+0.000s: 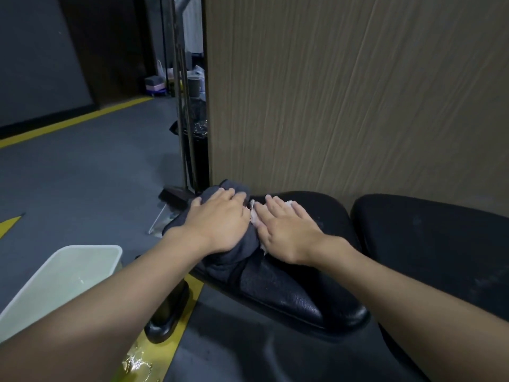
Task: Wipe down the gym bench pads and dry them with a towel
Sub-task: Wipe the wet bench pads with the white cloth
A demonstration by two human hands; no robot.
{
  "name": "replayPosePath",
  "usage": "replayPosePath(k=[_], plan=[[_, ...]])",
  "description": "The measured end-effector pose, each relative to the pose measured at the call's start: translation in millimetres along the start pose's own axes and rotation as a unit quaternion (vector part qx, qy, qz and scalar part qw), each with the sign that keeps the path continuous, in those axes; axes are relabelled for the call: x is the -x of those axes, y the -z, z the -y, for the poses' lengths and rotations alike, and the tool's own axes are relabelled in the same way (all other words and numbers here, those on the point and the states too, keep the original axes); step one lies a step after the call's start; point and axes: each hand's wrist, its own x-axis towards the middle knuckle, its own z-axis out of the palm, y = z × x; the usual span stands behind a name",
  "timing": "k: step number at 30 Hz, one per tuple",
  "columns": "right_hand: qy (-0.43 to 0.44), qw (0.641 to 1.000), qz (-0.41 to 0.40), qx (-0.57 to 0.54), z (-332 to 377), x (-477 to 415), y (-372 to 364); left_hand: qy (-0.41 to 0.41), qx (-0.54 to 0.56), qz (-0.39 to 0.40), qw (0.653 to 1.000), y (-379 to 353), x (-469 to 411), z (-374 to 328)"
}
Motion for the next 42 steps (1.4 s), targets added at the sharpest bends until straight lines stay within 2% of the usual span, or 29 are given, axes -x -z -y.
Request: replayPosePath(k=[4,9,16,22,24,29,37,42], plan=[[-0.047,0.999,0.016,-0.013,-10,-42,10,0.029,0.019,0.012,0.999,0,-1,-6],[-0.064,0.998,0.023,-0.013,-9,-65,9,0.034,0.039,0.001,0.999,-7,4,-3],[-0.021,1.000,0.000,-0.007,14,11,-4,0.036,0.036,-0.011,0.999,-7,7,-5],[0.024,0.993,-0.105,0.047,29,86,-34,0.039,0.002,-0.007,0.999,0,11,-11],[0.038,0.991,-0.116,0.053,28,96,-43,0.048,-0.013,-0.009,0.999,3,14,-14],[0.037,0.996,-0.078,0.022,14,74,-25,0.058,0.006,-0.015,0.998,-4,18,-14],[-0.068,0.997,-0.006,-0.021,-27,-39,3,0.067,-0.036,-0.035,0.996,-19,9,-8],[-0.101,0.995,0.012,-0.021,-36,-61,13,0.066,-0.045,-0.052,0.995,-23,9,-9]])
